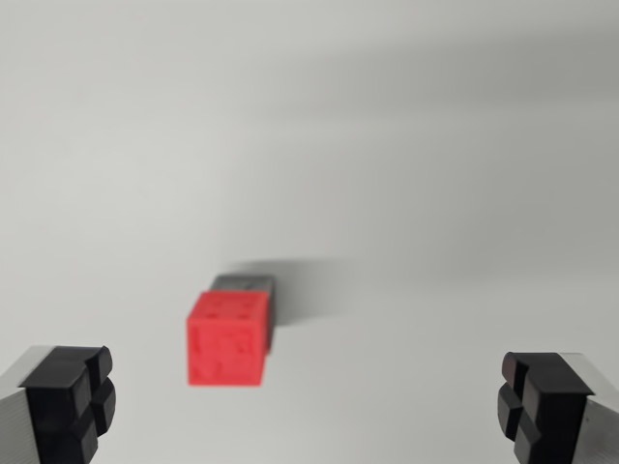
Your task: Destack cube
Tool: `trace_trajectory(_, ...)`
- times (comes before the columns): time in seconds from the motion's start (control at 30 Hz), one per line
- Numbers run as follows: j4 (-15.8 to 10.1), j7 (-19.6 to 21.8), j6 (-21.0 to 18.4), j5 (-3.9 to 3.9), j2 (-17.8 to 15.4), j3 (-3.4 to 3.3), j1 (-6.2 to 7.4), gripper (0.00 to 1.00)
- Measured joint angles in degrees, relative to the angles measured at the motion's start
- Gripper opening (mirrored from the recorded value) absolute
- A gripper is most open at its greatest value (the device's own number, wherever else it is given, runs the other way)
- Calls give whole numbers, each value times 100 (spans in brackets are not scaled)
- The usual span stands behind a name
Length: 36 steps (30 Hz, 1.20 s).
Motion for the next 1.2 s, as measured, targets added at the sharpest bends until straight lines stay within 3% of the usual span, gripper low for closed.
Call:
trace_trajectory(0.63, -51, 5, 28, 0, -3, 1, 6, 100)
trace_trajectory(1.2, -563, 88, 373, 0, -131, 25, 75, 100)
